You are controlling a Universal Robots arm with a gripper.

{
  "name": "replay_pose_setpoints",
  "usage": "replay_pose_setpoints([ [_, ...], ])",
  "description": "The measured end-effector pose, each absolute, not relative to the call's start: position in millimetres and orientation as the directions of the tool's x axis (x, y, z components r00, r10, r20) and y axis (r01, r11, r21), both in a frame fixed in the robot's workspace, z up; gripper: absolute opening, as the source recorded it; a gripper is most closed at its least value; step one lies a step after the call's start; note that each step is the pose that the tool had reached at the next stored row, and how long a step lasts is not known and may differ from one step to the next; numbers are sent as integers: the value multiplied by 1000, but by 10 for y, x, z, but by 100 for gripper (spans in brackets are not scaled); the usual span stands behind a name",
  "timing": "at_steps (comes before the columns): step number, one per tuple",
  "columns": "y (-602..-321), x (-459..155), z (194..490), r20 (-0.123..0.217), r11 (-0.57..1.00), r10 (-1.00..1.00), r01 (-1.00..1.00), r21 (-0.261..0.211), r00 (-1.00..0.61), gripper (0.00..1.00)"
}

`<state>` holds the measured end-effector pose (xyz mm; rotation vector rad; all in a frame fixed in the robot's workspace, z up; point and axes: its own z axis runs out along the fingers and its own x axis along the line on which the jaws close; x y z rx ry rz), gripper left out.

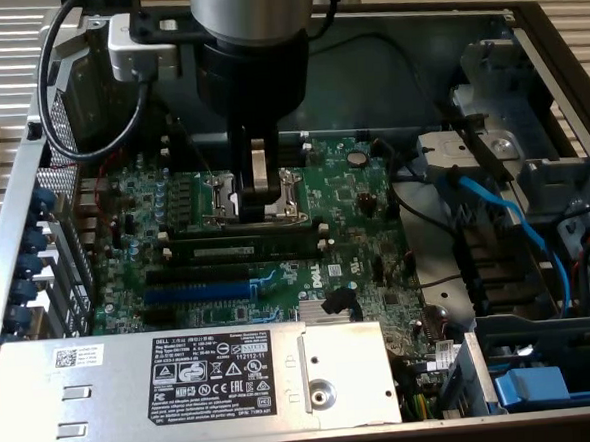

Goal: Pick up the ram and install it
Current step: 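Press down the ram until it locks into place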

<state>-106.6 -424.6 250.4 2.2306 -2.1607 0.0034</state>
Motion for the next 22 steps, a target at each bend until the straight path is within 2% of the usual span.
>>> replay_pose_setpoints([
  [22,-4246,-1066,2495,28,239,-971,-971,28,-238,10],
])
